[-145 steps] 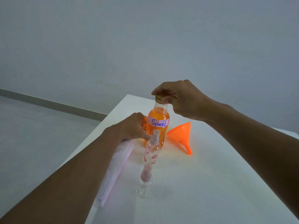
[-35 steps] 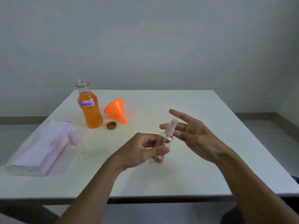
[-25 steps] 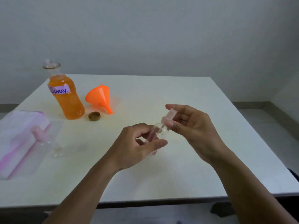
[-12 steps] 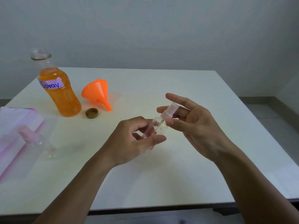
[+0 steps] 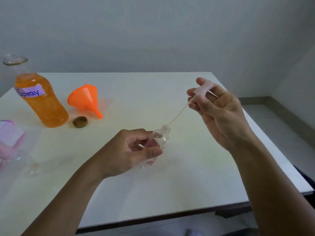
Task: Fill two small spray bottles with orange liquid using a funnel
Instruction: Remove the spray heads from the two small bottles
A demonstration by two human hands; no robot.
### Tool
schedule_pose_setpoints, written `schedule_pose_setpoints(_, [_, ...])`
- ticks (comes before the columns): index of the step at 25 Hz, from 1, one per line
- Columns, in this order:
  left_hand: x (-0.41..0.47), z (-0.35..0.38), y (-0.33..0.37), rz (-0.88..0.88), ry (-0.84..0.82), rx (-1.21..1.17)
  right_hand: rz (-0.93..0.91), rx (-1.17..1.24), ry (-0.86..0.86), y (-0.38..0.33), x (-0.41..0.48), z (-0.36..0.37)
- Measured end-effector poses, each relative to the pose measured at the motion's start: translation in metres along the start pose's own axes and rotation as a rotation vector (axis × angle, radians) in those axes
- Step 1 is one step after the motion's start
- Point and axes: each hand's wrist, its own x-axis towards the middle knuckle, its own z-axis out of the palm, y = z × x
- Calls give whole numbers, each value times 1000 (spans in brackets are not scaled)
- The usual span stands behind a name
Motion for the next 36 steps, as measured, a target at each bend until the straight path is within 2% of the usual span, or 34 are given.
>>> schedule_pose_setpoints(3, [4, 6, -1, -7, 19, -53, -63, 210, 107, -15, 4, -34])
schedule_pose_setpoints(4, [7, 9, -2, -4, 59, -25, -72, 215, 167, -19, 4, -45])
schedule_pose_setpoints(7, [25, 27, -2, 20, 216, 52, 55, -88, 319, -24, 1, -73])
schedule_pose_setpoints(10, [55, 55, 4, 67, 287, 18, 246, -451, 301, -9, 0, -92])
schedule_pose_setpoints(18, [113, 107, 1, 46, 253, 27, 339, -821, 393, 26, 12, -119])
schedule_pose_setpoints(24, [122, 115, -7, 52, 226, -9, 306, -891, 347, 32, 14, -119])
schedule_pose_setpoints(36, [124, 124, -21, 30, 249, 33, 312, -876, 327, 31, 12, -125])
